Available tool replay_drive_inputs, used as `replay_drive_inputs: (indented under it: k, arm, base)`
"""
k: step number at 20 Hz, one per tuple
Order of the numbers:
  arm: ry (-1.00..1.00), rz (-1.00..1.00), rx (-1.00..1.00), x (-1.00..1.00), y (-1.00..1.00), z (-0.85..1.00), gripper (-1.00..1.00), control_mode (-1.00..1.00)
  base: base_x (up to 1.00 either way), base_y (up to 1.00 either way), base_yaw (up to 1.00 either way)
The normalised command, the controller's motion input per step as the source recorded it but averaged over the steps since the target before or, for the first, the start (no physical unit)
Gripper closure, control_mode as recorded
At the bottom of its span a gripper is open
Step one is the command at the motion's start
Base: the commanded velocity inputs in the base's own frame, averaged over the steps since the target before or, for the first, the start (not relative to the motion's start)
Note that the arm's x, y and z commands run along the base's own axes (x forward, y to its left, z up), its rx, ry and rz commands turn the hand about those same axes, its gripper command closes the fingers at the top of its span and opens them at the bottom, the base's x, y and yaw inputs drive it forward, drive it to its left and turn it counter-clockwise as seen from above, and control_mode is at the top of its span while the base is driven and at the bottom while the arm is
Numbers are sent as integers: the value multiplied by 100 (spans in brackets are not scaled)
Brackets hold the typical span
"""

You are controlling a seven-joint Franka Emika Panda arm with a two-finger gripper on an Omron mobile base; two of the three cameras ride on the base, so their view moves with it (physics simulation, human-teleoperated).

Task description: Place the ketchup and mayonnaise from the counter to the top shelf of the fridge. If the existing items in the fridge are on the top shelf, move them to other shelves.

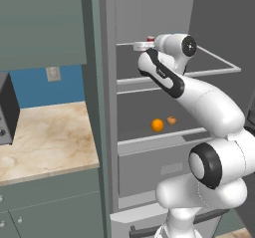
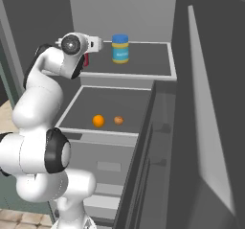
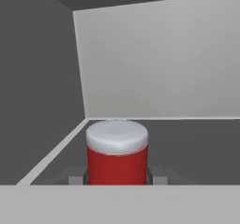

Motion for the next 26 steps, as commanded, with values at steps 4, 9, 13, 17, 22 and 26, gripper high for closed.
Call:
replay_drive_inputs:
  k: [4, 9, 13, 17, 22, 26]
  arm:
    - [0, 0, -2, 0, 2, 0, -100, -100]
    - [0, 0, 0, -4, 0, 0, -100, -100]
    - [0, 0, 0, -20, 0, 13, -100, -100]
    - [-1, 0, 0, -37, -11, 31, -100, -100]
    - [0, -4, 2, -80, -49, 44, -100, -100]
    - [0, -8, 0, -100, -78, 38, -100, -100]
  base:
    - [0, 0, 0]
    - [0, 0, 0]
    - [0, 0, 0]
    - [0, 0, 0]
    - [0, 0, 0]
    - [0, 0, 0]
